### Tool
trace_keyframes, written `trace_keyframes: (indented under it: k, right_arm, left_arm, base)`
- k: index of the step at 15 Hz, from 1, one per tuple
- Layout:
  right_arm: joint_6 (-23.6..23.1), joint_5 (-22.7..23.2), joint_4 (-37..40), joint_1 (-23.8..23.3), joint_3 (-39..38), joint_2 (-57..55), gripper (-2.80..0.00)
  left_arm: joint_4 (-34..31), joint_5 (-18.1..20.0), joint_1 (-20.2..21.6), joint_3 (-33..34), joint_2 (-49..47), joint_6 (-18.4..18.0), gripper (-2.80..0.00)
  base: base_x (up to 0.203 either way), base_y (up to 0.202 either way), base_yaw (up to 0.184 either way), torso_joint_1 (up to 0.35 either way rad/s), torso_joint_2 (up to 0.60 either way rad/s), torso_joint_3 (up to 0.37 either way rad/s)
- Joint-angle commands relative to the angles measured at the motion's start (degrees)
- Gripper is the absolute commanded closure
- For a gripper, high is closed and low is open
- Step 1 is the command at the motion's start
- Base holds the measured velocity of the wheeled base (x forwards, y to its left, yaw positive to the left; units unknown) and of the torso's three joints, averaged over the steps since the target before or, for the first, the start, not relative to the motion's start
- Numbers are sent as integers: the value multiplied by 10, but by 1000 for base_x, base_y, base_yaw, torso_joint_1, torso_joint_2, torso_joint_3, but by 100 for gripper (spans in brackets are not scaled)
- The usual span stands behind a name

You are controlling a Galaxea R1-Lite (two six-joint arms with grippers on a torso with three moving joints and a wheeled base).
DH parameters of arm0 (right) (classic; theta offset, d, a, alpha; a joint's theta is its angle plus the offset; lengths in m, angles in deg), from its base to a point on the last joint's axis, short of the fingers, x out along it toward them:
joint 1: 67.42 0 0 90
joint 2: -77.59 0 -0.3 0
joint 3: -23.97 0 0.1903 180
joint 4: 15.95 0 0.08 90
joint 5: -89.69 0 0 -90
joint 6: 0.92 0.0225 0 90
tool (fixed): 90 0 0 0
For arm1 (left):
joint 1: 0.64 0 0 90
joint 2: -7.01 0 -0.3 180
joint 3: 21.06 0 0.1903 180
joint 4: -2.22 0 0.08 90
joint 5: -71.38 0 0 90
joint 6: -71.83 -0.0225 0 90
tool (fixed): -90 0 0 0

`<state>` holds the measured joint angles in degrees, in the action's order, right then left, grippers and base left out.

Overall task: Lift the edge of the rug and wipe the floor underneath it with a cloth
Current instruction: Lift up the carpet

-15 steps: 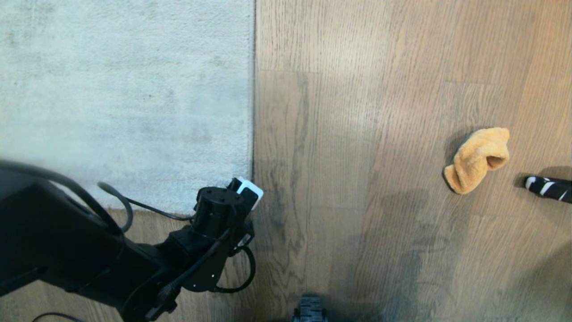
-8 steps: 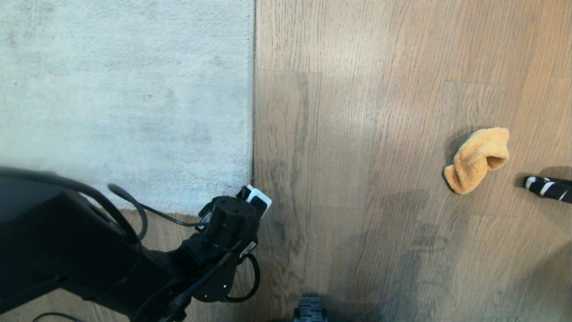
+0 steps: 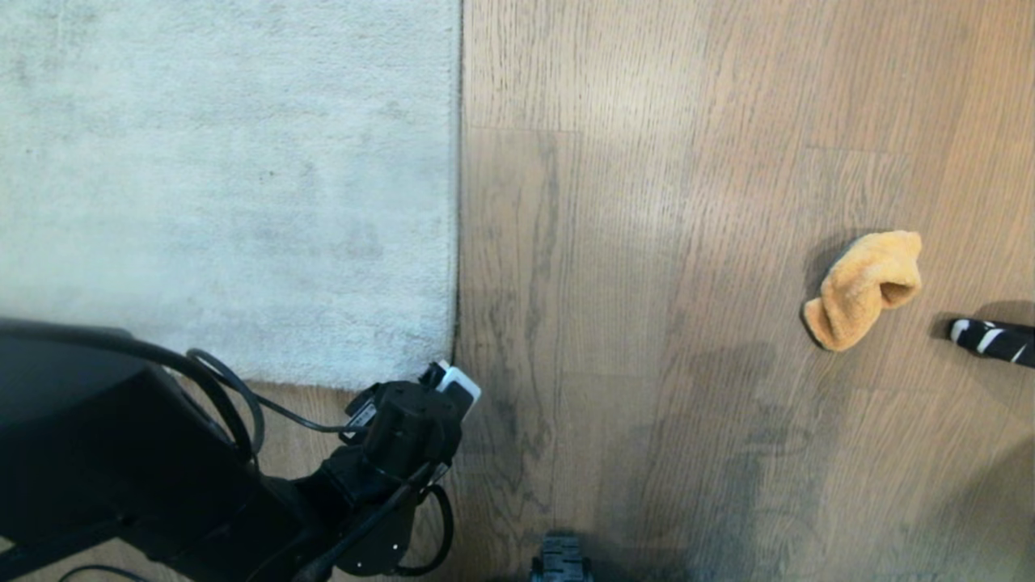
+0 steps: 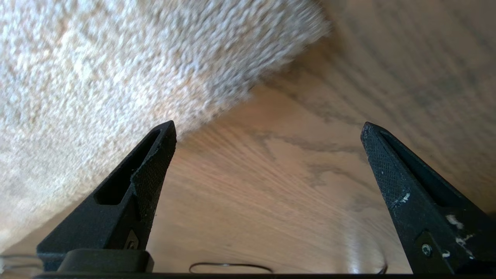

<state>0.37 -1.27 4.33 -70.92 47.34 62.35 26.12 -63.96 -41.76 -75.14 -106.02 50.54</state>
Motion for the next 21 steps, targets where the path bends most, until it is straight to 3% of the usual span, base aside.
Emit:
trace_keyframes:
  k: [1, 5, 9, 11, 21]
  right_arm:
    - [0, 0, 0, 0, 0, 0, 0]
    - [0, 0, 0, 0, 0, 0, 0]
    - [0, 0, 0, 0, 0, 0, 0]
    - [0, 0, 0, 0, 0, 0, 0]
    - [0, 0, 0, 0, 0, 0, 0]
  left_arm:
    - [5, -4, 10, 4, -5, -2, -280]
    - [46, -2, 27, 1, -27, -27, -280]
    - [188, -3, 35, -2, -84, -79, -280]
    - [227, -3, 43, -4, -96, -106, -280]
    - [229, -1, 51, -23, -97, -112, -280]
  base:
    - [0, 0, 0, 0, 0, 0]
    - [0, 0, 0, 0, 0, 0]
    - [0, 0, 0, 0, 0, 0]
    - [0, 0, 0, 0, 0, 0]
    - [0, 0, 0, 0, 0, 0]
